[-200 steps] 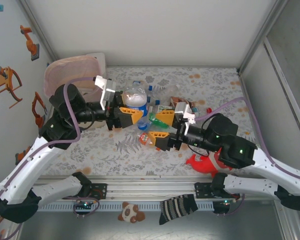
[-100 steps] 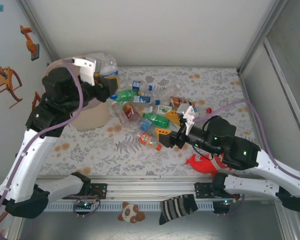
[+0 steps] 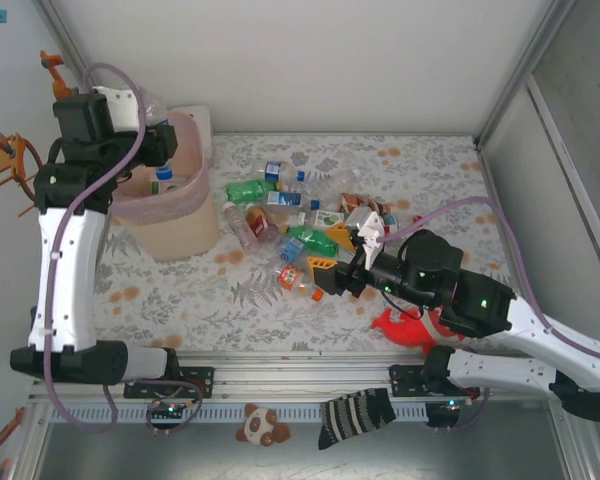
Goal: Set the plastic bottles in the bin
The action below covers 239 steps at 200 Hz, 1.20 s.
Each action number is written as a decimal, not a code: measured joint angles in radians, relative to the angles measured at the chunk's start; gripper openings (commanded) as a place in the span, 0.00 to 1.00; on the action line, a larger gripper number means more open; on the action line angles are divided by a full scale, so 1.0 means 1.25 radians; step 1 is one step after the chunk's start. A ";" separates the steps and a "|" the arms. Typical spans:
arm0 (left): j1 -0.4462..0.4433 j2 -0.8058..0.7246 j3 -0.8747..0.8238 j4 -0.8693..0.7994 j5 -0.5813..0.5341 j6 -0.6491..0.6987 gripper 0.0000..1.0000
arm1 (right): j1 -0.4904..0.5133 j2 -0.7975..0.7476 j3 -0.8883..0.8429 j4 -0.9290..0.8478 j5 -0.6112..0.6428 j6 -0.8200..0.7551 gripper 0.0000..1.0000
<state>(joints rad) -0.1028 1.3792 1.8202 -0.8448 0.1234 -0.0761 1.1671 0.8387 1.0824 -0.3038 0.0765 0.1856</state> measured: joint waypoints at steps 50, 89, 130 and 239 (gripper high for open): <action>0.074 0.160 0.046 -0.048 0.085 0.005 0.50 | 0.000 0.001 0.006 -0.005 0.000 0.001 0.68; 0.106 0.269 0.051 -0.079 0.164 0.005 0.50 | 0.000 -0.002 0.006 -0.006 0.006 0.001 0.67; 0.108 0.339 0.014 -0.085 0.234 0.002 0.52 | 0.000 -0.006 0.006 -0.007 0.016 0.001 0.67; 0.109 0.400 -0.184 -0.055 0.273 0.005 0.64 | 0.000 -0.004 0.007 -0.027 0.025 0.006 0.67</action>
<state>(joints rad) 0.0338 1.8790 1.5902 -0.9134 0.4641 -0.0700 1.1671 0.8333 1.0916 -0.3374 0.1074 0.1936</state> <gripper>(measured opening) 0.623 0.667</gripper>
